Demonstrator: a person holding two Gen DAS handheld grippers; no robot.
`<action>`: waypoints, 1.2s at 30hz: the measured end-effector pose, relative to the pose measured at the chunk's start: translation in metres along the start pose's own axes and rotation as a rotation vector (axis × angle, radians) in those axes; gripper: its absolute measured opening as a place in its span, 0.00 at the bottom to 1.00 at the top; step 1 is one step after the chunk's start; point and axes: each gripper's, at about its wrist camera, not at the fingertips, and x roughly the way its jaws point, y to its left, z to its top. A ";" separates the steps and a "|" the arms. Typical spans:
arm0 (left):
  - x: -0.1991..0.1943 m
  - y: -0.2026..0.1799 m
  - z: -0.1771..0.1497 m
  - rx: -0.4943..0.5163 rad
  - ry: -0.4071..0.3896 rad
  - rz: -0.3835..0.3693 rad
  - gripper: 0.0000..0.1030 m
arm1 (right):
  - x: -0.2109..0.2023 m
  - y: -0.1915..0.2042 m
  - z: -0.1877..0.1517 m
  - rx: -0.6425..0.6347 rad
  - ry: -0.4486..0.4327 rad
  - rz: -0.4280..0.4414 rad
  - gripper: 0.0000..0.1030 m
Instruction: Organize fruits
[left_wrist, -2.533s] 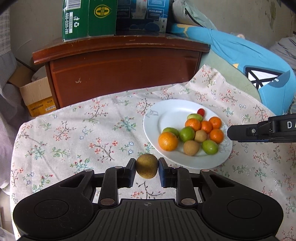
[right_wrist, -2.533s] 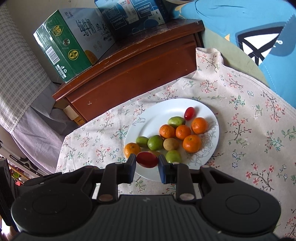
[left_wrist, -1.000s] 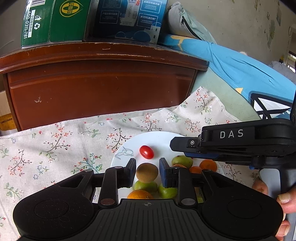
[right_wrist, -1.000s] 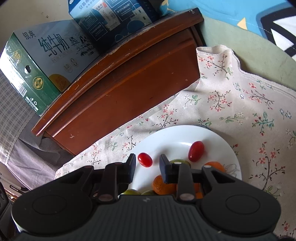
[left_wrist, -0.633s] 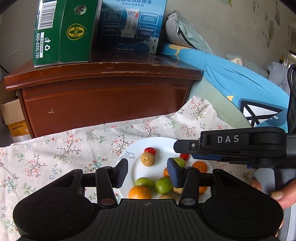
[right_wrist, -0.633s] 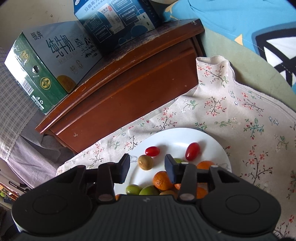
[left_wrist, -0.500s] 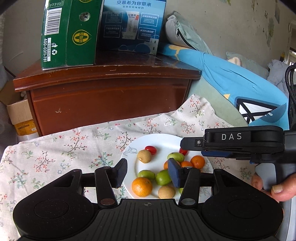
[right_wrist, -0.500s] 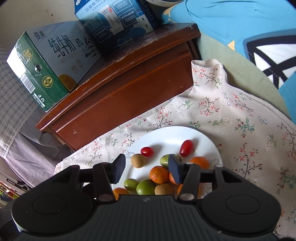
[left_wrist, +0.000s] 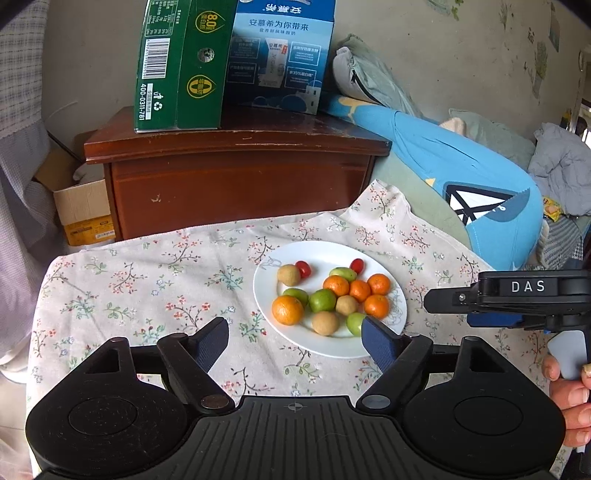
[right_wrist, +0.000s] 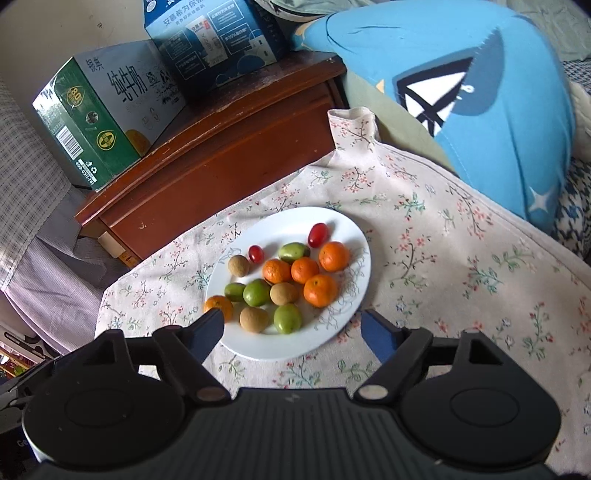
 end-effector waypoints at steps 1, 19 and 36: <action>-0.003 0.000 -0.003 -0.004 0.004 0.001 0.80 | -0.004 -0.001 -0.005 -0.005 0.002 -0.016 0.83; -0.023 0.005 -0.033 -0.034 0.069 0.059 0.84 | -0.024 0.014 -0.059 -0.139 0.067 -0.121 0.89; -0.008 0.016 0.017 -0.008 0.118 0.190 0.88 | -0.011 0.006 0.001 -0.254 0.040 -0.268 0.97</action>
